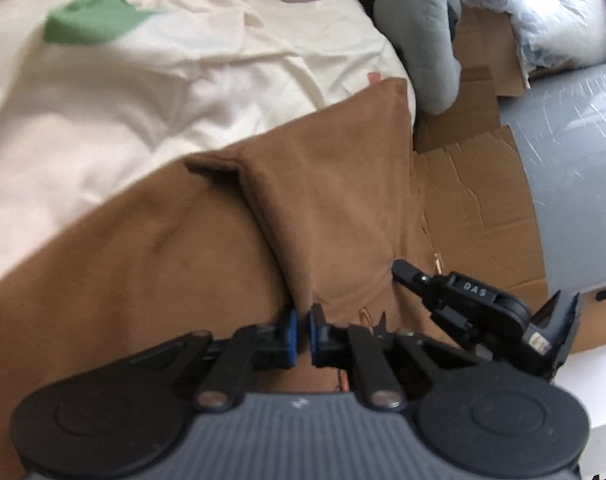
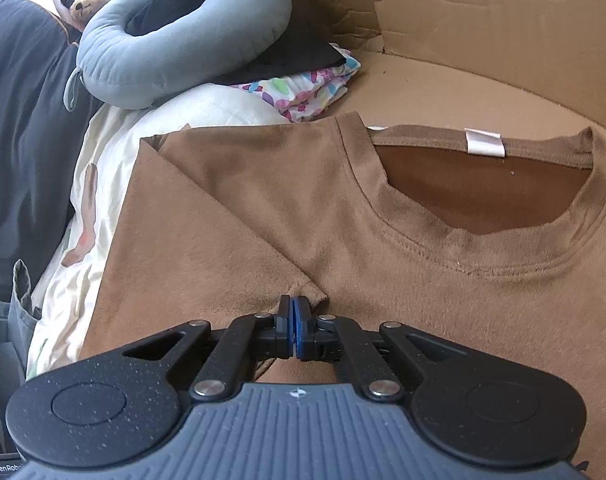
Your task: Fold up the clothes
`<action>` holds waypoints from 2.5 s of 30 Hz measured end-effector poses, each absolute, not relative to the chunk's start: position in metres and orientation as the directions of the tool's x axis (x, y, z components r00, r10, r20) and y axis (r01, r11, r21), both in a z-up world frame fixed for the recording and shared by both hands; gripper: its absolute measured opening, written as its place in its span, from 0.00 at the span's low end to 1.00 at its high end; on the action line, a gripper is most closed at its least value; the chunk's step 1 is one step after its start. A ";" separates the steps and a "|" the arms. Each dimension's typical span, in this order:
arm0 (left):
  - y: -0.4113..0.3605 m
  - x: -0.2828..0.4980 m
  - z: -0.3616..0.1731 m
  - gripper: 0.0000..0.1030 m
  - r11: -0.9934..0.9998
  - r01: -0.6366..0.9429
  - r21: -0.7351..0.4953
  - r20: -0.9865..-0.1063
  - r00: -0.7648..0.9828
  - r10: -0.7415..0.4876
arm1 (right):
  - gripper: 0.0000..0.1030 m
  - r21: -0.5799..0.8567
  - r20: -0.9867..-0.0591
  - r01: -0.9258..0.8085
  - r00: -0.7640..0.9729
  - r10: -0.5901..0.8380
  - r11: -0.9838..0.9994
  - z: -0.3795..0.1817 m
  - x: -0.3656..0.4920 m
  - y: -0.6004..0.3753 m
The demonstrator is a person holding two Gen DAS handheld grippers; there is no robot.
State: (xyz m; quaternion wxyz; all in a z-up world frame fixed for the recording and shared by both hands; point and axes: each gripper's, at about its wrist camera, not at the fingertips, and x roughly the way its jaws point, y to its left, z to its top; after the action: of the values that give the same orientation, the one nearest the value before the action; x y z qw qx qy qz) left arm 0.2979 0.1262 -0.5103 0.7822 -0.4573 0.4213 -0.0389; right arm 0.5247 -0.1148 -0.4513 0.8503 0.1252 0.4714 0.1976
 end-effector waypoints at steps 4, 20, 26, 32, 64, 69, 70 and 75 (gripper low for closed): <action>0.139 0.281 -0.496 0.21 0.634 -0.337 -0.696 -0.663 0.642 -0.386 | 0.06 0.406 -0.745 -0.203 0.492 0.451 0.891 -0.443 0.514 -0.118; 0.200 0.197 -0.445 0.34 0.779 -0.325 -0.537 -0.755 0.597 -0.271 | 0.06 0.476 -0.724 -0.109 0.516 0.459 0.873 -0.424 0.399 -0.168; 0.206 0.166 -0.433 0.37 0.829 -0.281 -0.483 -0.772 0.583 -0.253 | 0.06 0.413 -0.743 -0.131 0.523 0.417 0.901 -0.400 0.357 -0.194; 0.220 0.133 -0.432 0.38 0.860 -0.260 -0.439 -0.791 0.566 -0.233 | 0.10 0.360 -0.750 -0.137 0.545 0.374 0.923 -0.370 0.304 -0.232; 0.211 0.067 -0.437 0.44 0.977 -0.100 -0.190 -0.912 0.387 -0.138 | 0.27 0.268 -0.903 0.258 0.404 0.149 0.928 -0.392 0.051 -0.378; 0.203 0.063 -0.445 0.45 0.995 -0.031 -0.091 -0.925 0.373 -0.073 | 0.27 0.261 -0.923 0.262 0.350 0.161 0.929 -0.413 0.029 -0.375; 0.201 0.063 -0.447 0.46 0.997 -0.017 -0.079 -0.926 0.371 -0.068 | 0.27 0.265 -0.924 0.265 0.343 0.166 0.927 -0.416 0.026 -0.374; 0.193 0.065 -0.454 0.46 0.998 0.031 -0.052 -0.930 0.363 -0.059 | 0.27 0.275 -0.931 0.268 0.313 0.186 0.923 -0.428 0.012 -0.369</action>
State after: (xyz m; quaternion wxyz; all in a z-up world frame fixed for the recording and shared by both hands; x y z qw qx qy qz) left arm 0.0648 0.1933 -0.4537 0.8254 -0.0125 0.5637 -0.0274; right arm 0.0124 -0.3689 -0.4277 0.7867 0.1939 0.5855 -0.0261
